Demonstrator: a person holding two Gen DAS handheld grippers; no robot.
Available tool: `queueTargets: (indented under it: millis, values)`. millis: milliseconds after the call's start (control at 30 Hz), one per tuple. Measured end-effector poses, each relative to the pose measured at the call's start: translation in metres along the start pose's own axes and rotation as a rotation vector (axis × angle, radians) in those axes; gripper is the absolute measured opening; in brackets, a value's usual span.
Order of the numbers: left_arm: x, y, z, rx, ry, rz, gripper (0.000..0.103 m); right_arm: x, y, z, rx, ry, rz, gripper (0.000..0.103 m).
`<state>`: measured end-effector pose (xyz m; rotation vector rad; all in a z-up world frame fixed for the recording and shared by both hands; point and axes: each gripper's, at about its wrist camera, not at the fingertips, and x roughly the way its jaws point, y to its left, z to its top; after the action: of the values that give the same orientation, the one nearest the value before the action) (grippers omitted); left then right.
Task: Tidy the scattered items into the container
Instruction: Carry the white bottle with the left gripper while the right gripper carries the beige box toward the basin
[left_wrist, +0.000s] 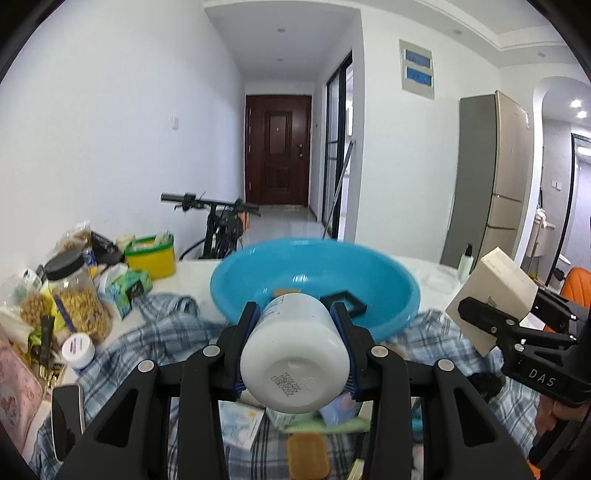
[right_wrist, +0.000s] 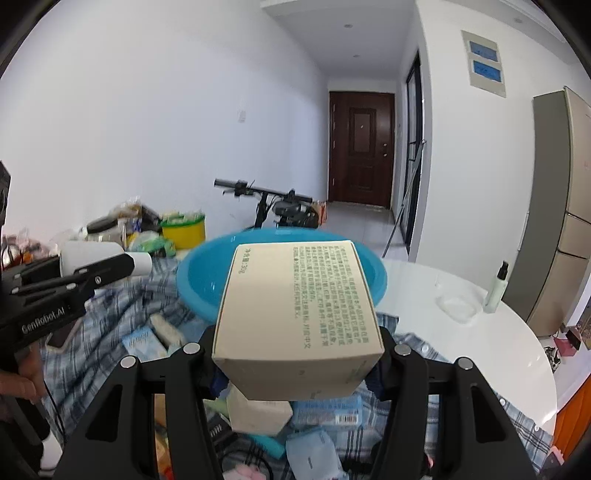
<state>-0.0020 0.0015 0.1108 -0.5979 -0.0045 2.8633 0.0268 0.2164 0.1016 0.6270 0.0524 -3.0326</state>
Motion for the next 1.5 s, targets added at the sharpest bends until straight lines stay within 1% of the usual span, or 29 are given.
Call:
queueTargets:
  millis: [200, 300, 433, 633, 767, 900, 1100, 1300, 1500]
  values:
    - [-0.008, -0.013, 0.033, 0.023, -0.081, -0.013, 0.042, -0.009, -0.003, 0.026, 0.002, -0.068, -0.014, 0.055]
    - [-0.014, -0.018, 0.047, 0.014, -0.111, -0.021, 0.042, -0.012, -0.002, 0.036, 0.003, -0.093, -0.019, 0.055]
    - [-0.019, -0.023, 0.056, 0.012, -0.136, -0.024, 0.042, -0.016, -0.001, 0.048, 0.01, -0.124, -0.011, 0.055]
    - [-0.02, -0.026, 0.058, 0.017, -0.129, -0.027, 0.042, -0.017, 0.009, 0.052, -0.011, -0.142, 0.001, 0.055]
    - [-0.02, -0.025, 0.057, 0.012, -0.125, -0.027, 0.042, -0.012, 0.006, 0.051, -0.007, -0.135, 0.003, 0.055]
    - [-0.014, -0.021, 0.056, 0.001, -0.122, -0.046, 0.042, -0.008, 0.004, 0.05, 0.001, -0.133, 0.004, 0.055]
    - [0.004, -0.02, 0.056, 0.006, -0.096, -0.029, 0.042, 0.0, 0.004, 0.052, -0.012, -0.136, 0.001, 0.055]
    - [0.023, -0.018, 0.061, 0.025, -0.097, -0.007, 0.042, 0.015, 0.002, 0.054, -0.009, -0.124, 0.011, 0.055]
    - [0.053, -0.01, 0.072, 0.025, -0.097, 0.01, 0.042, 0.037, -0.003, 0.061, -0.004, -0.117, 0.016, 0.055]
